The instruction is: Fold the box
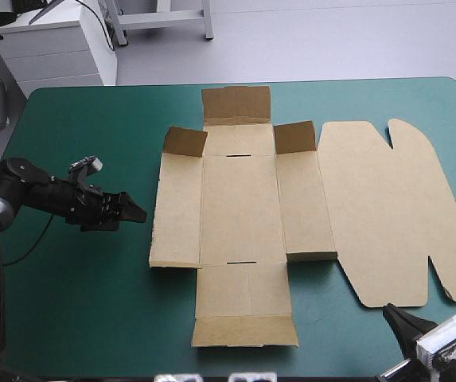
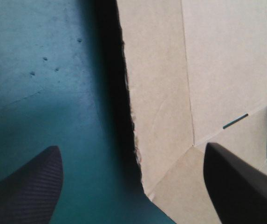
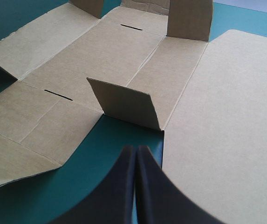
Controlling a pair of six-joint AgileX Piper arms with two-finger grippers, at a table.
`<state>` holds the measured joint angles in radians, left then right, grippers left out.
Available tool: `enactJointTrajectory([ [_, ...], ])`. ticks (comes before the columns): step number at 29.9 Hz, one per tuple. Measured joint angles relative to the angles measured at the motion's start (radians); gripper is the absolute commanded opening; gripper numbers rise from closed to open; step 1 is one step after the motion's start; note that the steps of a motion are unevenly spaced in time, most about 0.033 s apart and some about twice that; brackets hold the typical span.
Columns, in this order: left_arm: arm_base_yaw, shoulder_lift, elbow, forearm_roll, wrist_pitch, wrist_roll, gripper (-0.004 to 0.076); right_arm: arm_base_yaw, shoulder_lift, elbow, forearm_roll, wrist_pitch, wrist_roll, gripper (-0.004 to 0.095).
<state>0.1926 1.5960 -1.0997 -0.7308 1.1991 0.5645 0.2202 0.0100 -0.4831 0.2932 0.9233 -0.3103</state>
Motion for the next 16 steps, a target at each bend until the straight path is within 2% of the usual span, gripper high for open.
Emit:
enactJointTrajectory([
  [8,-0.008,0.095,0.000,-0.083,-0.055,0.027,0.0589,0.000,0.000,0.000,0.000,0.000,0.000,-0.0019],
  [16,-0.110,0.130,0.000,-0.083,-0.127,0.030,0.0588,0.000,0.000,0.000,0.000,0.000,0.000,-0.0019],
])
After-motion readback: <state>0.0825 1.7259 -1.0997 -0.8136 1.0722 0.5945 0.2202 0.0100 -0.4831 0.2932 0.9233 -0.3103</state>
